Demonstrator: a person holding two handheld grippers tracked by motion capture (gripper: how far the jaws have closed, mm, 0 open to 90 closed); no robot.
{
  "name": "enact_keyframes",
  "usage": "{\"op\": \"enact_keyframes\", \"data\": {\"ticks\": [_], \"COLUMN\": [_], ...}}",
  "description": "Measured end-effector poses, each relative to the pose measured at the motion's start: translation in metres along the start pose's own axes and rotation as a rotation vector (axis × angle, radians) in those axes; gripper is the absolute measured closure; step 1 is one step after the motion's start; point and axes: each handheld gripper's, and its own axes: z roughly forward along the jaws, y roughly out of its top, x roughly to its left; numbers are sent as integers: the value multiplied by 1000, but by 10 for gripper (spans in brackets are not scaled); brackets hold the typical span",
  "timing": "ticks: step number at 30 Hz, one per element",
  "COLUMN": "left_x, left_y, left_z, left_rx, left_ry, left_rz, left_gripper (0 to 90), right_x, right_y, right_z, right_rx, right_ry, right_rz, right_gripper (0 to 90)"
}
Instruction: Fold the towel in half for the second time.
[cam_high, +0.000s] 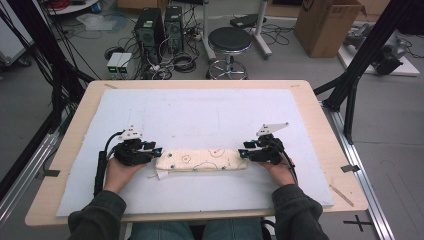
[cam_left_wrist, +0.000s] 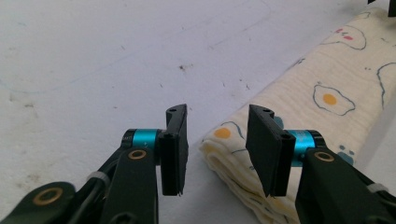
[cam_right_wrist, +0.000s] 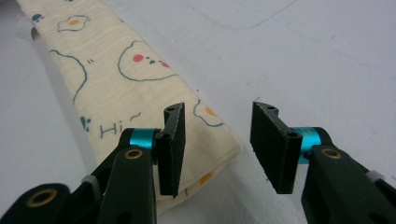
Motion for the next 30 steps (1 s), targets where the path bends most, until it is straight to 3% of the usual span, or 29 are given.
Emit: {"op": "enact_keyframes", "data": {"ticks": [4,9,12,23,30], "left_x": [2,1,0,-2,-3], "left_y": [-2,-3,-4,-5,-5], "left_z": [7,12,13,13,12], "left_rx": [29,78,87,103,97], "left_ry": [-23,-29,-38,-73,-71], "left_rz": [-22,-11,-6,2,7], "left_gripper": [530,538,572,726,794], "right_x": [-4,-3,-2,-2,-1], "right_y": [-1,-2,-3,-3,-3], "right_z": [4,9,12,13,12], "right_rx": [24,58,81,88,86], "right_ry": [7,10,20,63,74], "right_rz": [21,27,23,24,23], "right_gripper": [547,553,576,749,784]}}
